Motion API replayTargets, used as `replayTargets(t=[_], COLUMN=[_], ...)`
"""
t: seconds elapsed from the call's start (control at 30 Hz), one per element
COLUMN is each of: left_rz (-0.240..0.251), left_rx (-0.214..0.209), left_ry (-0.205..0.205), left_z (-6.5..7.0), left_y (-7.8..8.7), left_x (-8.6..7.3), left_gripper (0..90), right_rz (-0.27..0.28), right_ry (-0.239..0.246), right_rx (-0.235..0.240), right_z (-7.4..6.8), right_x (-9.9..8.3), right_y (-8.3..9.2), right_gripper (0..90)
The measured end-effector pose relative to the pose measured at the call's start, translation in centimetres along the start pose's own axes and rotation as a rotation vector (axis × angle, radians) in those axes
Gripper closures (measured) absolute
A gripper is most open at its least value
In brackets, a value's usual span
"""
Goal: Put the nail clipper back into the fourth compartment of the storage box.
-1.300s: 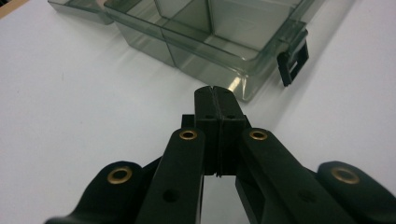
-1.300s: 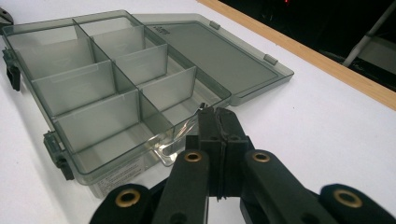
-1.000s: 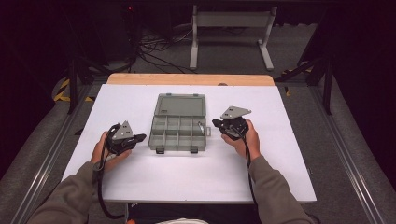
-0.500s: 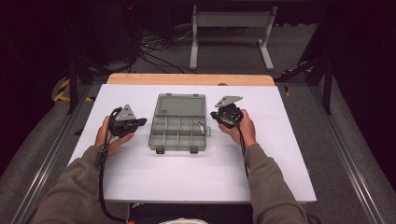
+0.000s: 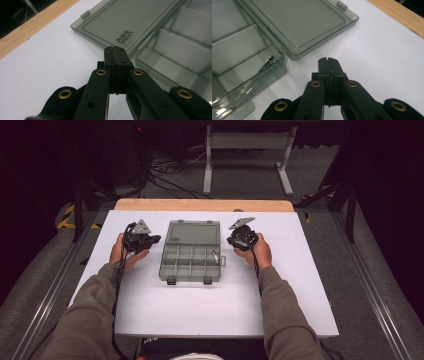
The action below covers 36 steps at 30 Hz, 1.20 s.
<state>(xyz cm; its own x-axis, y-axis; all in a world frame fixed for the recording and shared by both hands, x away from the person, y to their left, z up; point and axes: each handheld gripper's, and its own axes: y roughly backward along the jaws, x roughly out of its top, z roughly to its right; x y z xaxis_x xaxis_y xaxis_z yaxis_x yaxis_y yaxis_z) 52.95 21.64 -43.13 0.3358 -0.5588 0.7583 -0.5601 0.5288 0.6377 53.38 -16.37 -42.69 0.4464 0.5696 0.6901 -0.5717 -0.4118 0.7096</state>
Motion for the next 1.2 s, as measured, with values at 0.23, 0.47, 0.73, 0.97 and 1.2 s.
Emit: replayTargets(t=[0.23, 0.47, 0.73, 0.97, 1.2], left_rz=[-0.033, -0.054, -0.074, -0.092, -0.111], left_rx=[-0.001, 0.001, -0.009, 0.002, 0.018], left_ry=[-0.012, 0.006, 0.023, 0.013, 0.004], left_z=[-0.6, -1.0, -1.0, -0.8, -0.7], left_y=[-1.9, -2.7, -3.1, -3.5, -4.1], left_x=[0.6, 0.4, 0.1, 0.1, 0.0], left_gripper=[89.9, 89.9, 89.9, 89.9, 89.9], right_rz=[-0.049, -0.07, -0.103, -0.117, -0.166], right_ry=[0.0, 0.017, 0.025, 0.017, 0.107], right_rx=[-0.002, 0.004, 0.018, 0.056, 0.061], right_z=[0.4, 0.2, 0.1, 0.3, 0.1], right_x=[0.4, 0.9, 1.0, 1.3, 2.1], right_y=[-1.6, -2.2, -2.9, -3.2, -3.5], right_gripper=[90.0, 90.0, 90.0, 90.0, 90.0])
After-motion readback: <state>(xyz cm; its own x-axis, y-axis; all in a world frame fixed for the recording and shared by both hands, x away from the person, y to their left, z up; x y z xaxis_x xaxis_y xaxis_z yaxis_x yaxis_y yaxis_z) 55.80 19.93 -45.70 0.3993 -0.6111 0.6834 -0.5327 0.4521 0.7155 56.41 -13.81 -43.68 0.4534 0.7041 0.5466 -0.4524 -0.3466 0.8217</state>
